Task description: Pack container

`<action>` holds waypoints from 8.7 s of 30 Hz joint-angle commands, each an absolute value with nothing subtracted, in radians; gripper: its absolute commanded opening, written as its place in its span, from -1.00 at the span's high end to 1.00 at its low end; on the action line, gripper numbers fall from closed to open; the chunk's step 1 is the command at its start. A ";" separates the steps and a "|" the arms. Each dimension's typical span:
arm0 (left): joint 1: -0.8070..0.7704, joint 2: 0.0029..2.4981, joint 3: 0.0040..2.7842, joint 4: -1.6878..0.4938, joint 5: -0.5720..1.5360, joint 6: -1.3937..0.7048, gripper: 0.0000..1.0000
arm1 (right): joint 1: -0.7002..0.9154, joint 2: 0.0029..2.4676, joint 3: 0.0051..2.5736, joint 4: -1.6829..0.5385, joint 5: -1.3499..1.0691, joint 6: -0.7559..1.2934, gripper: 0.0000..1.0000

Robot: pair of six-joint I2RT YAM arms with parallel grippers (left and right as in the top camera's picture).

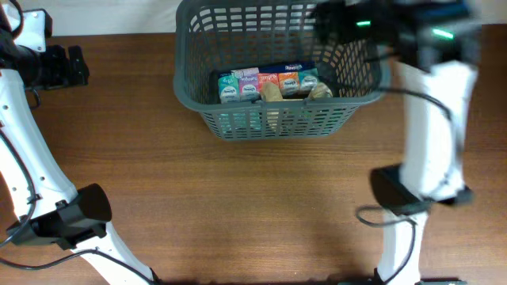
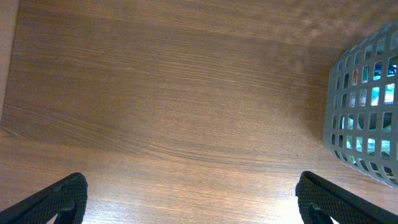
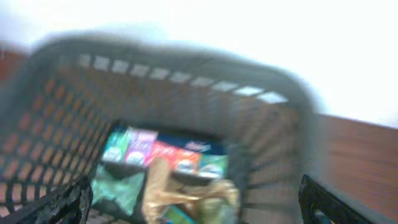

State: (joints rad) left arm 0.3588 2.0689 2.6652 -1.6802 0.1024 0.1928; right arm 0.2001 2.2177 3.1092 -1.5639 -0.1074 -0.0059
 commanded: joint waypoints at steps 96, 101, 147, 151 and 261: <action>0.363 2.078 2.660 -1.680 0.116 0.183 -0.98 | -0.117 0.003 0.118 -0.399 -0.198 0.113 -0.98; 0.363 2.078 2.660 -1.680 0.117 0.183 -0.98 | -0.117 0.003 0.118 -0.400 -0.198 0.113 -0.98; -0.032 0.141 0.387 -0.131 0.102 0.206 -0.98 | -0.117 0.004 0.118 -0.400 -0.198 0.113 -0.98; -0.032 0.062 0.257 -0.052 0.101 0.206 -0.98 | -0.117 0.004 0.118 -0.400 -0.198 0.113 -0.98; -0.032 0.006 0.009 -0.076 0.049 0.016 -0.98 | -0.117 0.003 0.118 -0.400 -0.198 0.113 -0.98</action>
State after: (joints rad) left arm -0.0269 0.0128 0.0170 -0.0750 0.0383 0.0010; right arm -0.1234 0.0109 0.1261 -0.4026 -0.2066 0.1051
